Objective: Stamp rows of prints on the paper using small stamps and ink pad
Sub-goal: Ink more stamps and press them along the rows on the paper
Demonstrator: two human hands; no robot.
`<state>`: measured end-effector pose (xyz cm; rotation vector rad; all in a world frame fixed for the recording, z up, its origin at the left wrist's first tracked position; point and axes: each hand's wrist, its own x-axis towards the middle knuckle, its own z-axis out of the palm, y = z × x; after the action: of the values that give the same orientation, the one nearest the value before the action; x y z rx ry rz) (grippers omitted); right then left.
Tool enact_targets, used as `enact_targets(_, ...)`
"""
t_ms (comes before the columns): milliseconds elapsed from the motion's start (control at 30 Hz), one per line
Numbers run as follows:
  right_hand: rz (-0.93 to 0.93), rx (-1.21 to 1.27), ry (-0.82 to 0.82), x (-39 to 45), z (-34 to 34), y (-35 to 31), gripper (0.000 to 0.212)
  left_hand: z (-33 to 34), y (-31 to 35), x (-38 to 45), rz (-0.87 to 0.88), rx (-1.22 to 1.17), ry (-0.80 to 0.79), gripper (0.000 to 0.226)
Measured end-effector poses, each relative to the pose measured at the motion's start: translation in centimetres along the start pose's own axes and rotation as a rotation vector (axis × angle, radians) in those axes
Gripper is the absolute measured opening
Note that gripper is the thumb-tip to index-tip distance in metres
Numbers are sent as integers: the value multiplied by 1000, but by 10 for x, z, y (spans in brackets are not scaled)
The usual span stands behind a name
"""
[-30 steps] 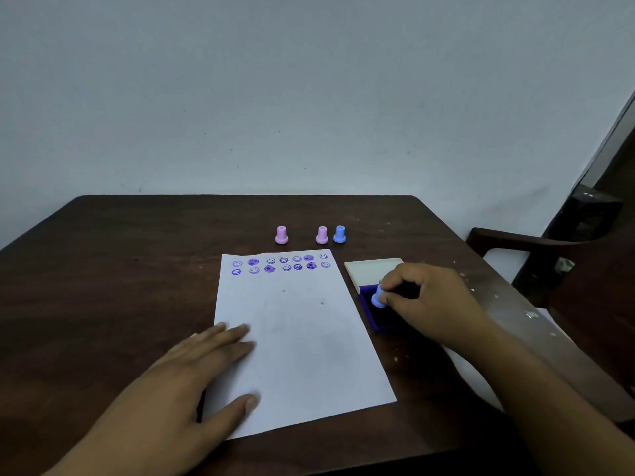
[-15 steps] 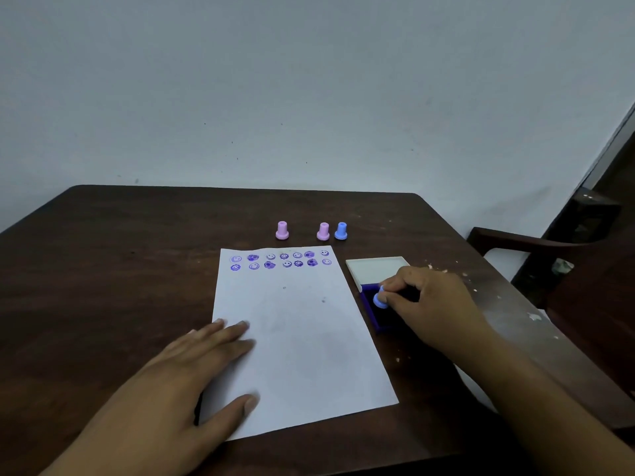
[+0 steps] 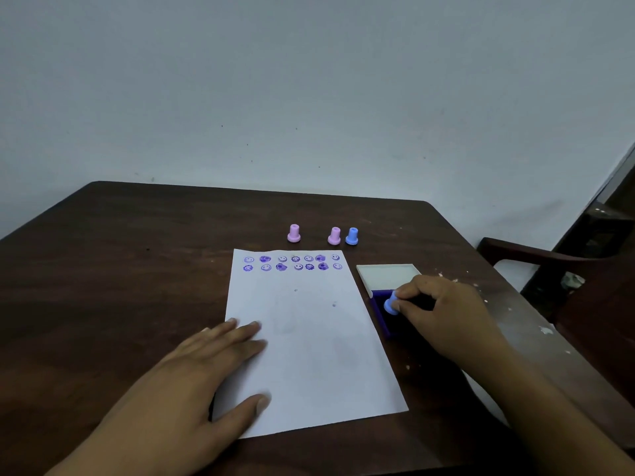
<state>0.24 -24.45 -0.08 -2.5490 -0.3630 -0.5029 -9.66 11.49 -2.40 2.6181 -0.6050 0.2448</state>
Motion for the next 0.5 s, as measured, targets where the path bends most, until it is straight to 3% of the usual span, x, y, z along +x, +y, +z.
enact_targets(133,41,-14,-58,3,-6,-6,24,1,0,0,-3,4,-4,66)
enact_targets(233,18,-1,-1,10,-11,-19,32,0,-1,1,-4,6,-2,66)
enact_targets(333,1,92,61,24,-7,-44,23,1,-1,0,-7,18,-11,69)
enact_targets(500,-72,317,18,59,23,-107,8,2,-1,-1,-10,28,-24,72)
